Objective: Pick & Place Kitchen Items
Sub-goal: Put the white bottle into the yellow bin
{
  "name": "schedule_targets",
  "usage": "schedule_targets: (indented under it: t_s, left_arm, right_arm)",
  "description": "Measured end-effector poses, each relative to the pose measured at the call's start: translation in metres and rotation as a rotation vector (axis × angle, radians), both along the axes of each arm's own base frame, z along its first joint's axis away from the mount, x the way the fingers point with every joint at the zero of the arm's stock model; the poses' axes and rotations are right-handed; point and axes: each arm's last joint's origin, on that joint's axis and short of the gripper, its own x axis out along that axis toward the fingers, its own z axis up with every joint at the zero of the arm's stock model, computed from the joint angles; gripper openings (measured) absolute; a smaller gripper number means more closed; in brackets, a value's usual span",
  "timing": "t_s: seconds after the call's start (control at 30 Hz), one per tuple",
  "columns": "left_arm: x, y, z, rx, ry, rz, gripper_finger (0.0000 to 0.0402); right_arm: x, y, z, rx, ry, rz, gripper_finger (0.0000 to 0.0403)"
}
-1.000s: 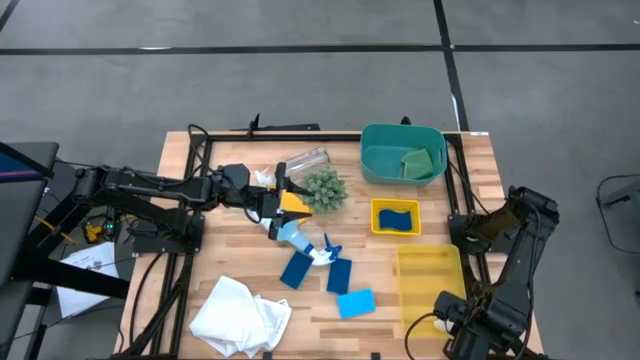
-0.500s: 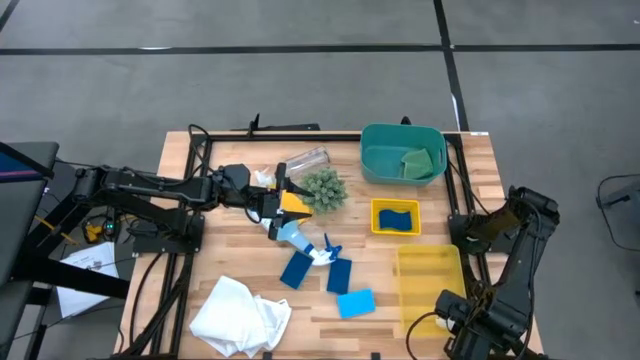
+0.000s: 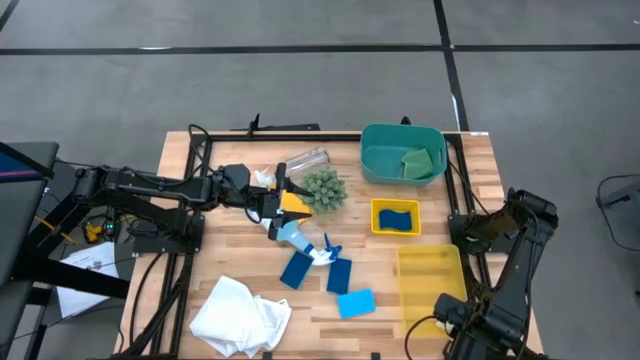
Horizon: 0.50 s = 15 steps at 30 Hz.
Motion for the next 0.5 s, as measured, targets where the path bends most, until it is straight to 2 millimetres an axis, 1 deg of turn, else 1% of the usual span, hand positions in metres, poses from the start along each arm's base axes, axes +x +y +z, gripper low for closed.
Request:
schedule_targets:
  t_s: [0.5]
  left_arm:
    - [-0.0001, 0.0, -0.0007, 0.0, 0.007, 0.0, 0.0222]
  right_arm:
    - [-0.0016, 0.0025, -0.002, -0.025, -0.032, -0.008, 0.0109]
